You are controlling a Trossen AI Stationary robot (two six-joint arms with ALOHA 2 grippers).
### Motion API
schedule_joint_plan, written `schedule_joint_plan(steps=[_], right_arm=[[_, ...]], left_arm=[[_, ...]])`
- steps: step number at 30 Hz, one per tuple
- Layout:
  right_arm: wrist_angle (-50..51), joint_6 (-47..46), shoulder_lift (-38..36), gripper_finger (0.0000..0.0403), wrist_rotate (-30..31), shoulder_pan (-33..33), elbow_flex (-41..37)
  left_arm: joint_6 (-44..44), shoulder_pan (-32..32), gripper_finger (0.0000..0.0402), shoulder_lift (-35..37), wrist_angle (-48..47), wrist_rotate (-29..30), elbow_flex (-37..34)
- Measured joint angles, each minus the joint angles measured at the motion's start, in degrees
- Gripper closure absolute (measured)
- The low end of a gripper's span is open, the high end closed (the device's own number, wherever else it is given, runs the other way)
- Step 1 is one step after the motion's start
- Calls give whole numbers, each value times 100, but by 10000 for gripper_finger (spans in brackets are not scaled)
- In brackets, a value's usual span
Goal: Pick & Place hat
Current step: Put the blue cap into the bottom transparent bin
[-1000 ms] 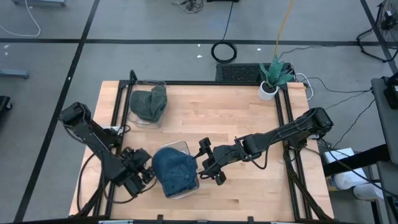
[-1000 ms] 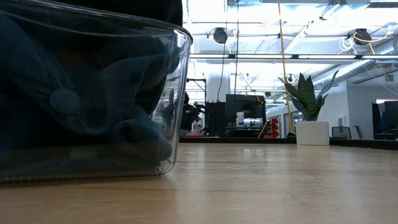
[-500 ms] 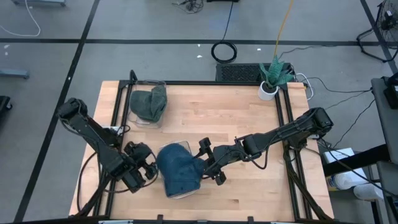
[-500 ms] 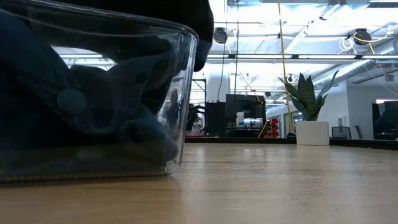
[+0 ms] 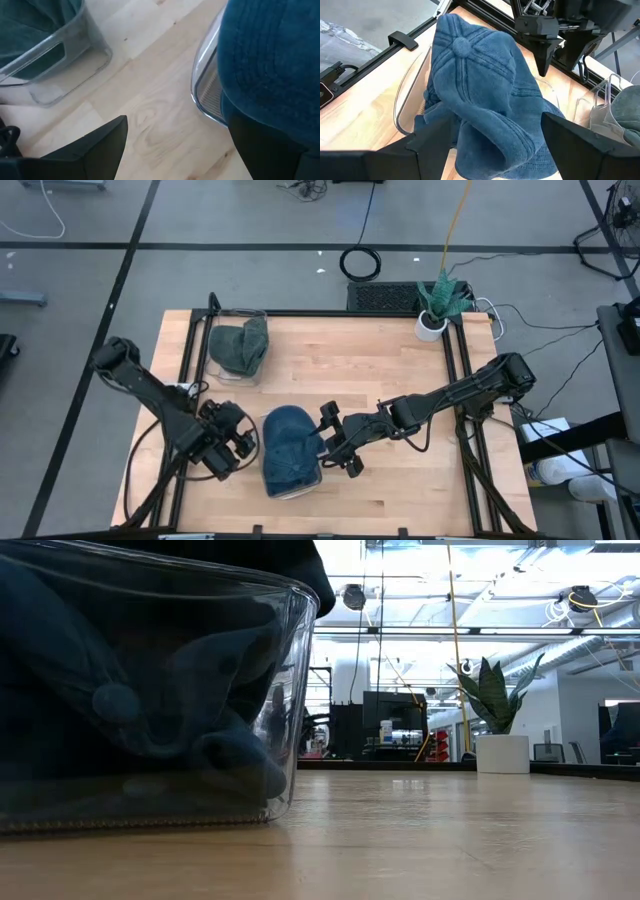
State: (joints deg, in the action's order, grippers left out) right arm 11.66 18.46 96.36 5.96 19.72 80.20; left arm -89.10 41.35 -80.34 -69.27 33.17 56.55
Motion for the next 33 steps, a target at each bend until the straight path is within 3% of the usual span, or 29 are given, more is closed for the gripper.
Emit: schedule_joint_plan(steps=[5, 9, 13, 16, 19, 22, 33], right_arm=[[90, 0, 0, 113, 27, -2, 0], [379, -61, -133, 112, 276, 3, 0], [715, -326, -317, 112, 315, 1, 9], [908, -488, -428, 112, 302, 15, 9], [1045, -605, -545, 112, 305, 27, 9], [1221, -757, -614, 112, 301, 29, 2], [1521, -839, -660, 112, 302, 61, 4]], left_arm=[[-2, -30, 50, 267, 6, 147, 0], [166, 4, 50, 582, 211, 818, 43], [1386, -44, 50, 817, 1242, 1496, 131], [2865, -272, 50, 845, 2608, 1519, 131], [4171, -591, 50, 761, 3896, 943, 131], [4743, -996, 50, 543, 4531, 158, 141], [4505, -1943, 50, -530, 4428, -2133, 153]])
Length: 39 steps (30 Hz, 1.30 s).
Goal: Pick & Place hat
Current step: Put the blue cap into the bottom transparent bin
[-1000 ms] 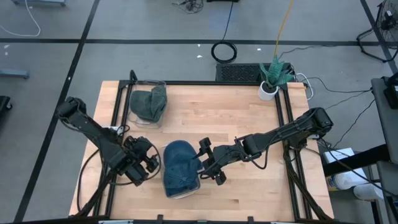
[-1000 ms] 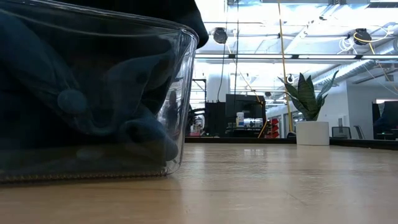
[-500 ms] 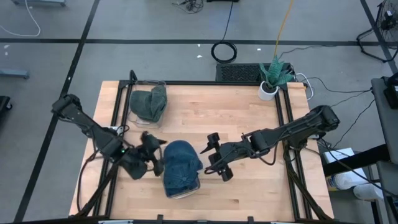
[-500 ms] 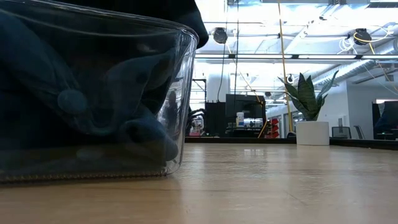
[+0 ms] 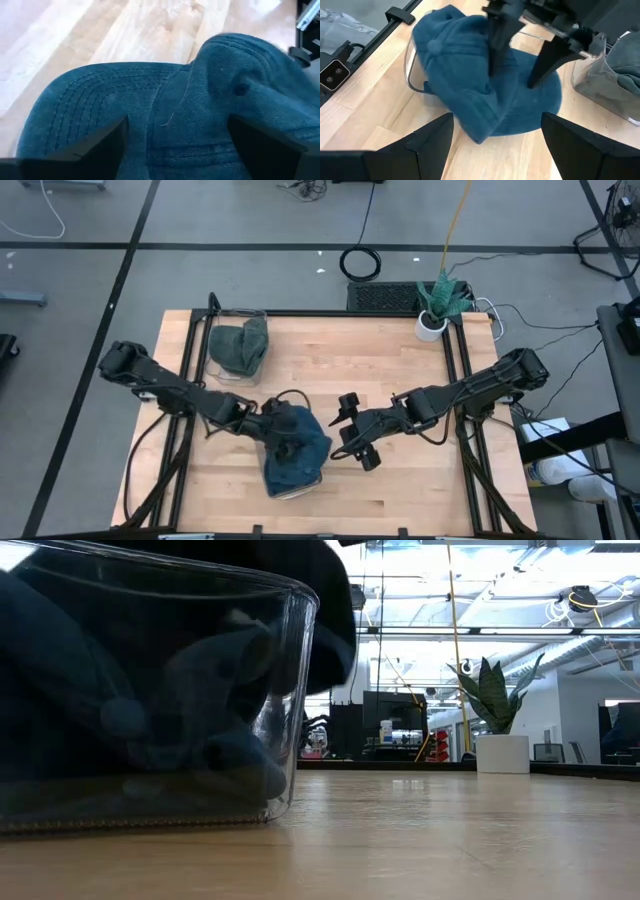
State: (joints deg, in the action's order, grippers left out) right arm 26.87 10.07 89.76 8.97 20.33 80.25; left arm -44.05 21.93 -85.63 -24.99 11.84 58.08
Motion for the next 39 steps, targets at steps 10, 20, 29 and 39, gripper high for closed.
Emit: schedule_joint_plan(steps=[10, 20, 29, 39], right_arm=[[197, -4, 0, 112, 252, 5, 0], [-1857, 91, 7, 112, 142, 12, -1266], [-4206, 1043, 113, 112, -19, 123, -2214], [-5289, 2307, 1109, 113, 5, 181, -2154]], left_arm=[[-41, 148, 50, 194, -130, -301, -18], [451, 579, 50, 908, -34, 629, -35], [852, 933, 50, 1626, 45, 1628, -33], [944, 967, 50, 1706, 34, 1821, -24]])
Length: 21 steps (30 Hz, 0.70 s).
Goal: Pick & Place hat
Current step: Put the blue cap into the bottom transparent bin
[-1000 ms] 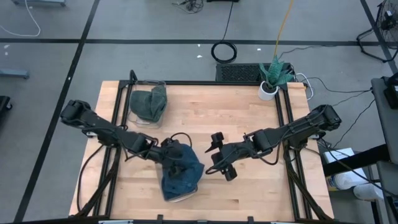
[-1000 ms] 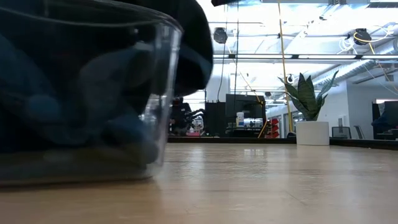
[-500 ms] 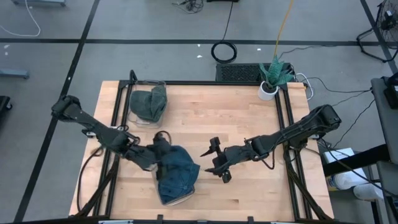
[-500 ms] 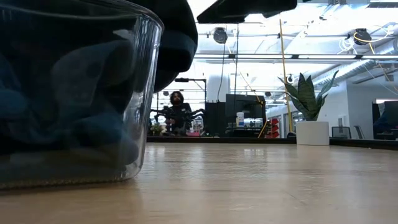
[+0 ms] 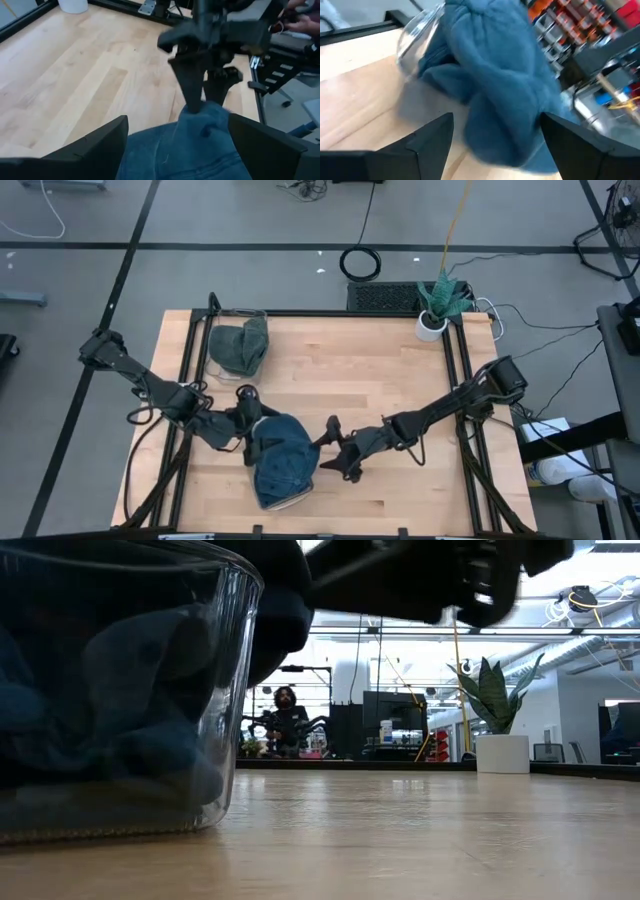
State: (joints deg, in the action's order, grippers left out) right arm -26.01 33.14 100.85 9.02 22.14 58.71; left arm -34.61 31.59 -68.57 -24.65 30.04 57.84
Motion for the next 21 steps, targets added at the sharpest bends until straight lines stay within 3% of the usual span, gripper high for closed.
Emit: schedule_joint_plan(steps=[4, 7, 16, 21], right_arm=[[-66, 185, -10, 129, 15, 10, 258], [-30, 233, -6, 169, -11, -32, 360], [498, 228, 3, 380, -332, -233, 377], [-220, 354, 1, 400, -345, -88, 437]], left_arm=[[0, 2, 50, -3, -17, 0, 0], [13, 0, 50, -3, -44, 0, 0], [0, 0, 50, -5, -82, 4, 0], [-4, -24, 50, -5, -83, 8, 0]])
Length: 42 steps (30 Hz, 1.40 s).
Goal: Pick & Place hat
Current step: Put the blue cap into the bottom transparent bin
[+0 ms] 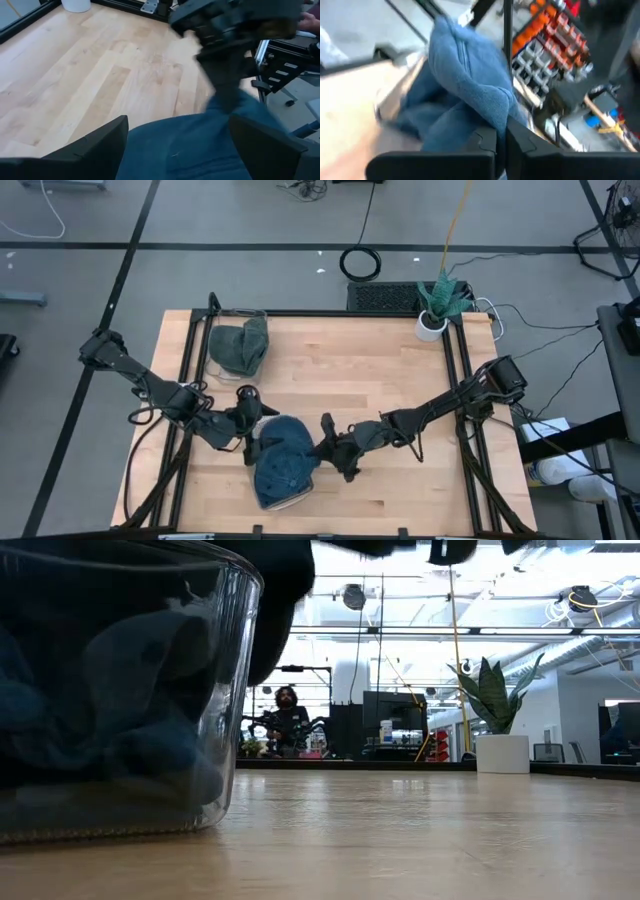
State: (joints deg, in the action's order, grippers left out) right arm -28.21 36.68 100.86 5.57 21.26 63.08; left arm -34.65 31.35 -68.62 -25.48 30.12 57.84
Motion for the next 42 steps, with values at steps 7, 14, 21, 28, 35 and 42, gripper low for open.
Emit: schedule_joint_plan(steps=[7, 14, 21, 28, 35, 42], right_arm=[[-275, -565, 257, 402, -686, 150, 579], [-352, -468, 1191, 402, -749, -52, 1078], [-392, 288, 1422, 403, -875, -265, 1338], [-418, 1376, 1287, 403, -1481, -339, 1354], [-409, 1429, 1307, 403, -1902, -659, 1350], [-343, 1397, 1241, 403, -1932, -637, 1348]], left_arm=[[-11, -11, 50, 0, 3, 229, 0], [-34, -59, 50, 1, 7, 296, 0], [-33, -57, 50, 1, 3, 296, 0], [-20, -57, 50, 2, 1, 297, -2], [-28, -57, 50, 0, 1, 357, -4], [-107, -57, 50, -29, 5, 357, -9]])
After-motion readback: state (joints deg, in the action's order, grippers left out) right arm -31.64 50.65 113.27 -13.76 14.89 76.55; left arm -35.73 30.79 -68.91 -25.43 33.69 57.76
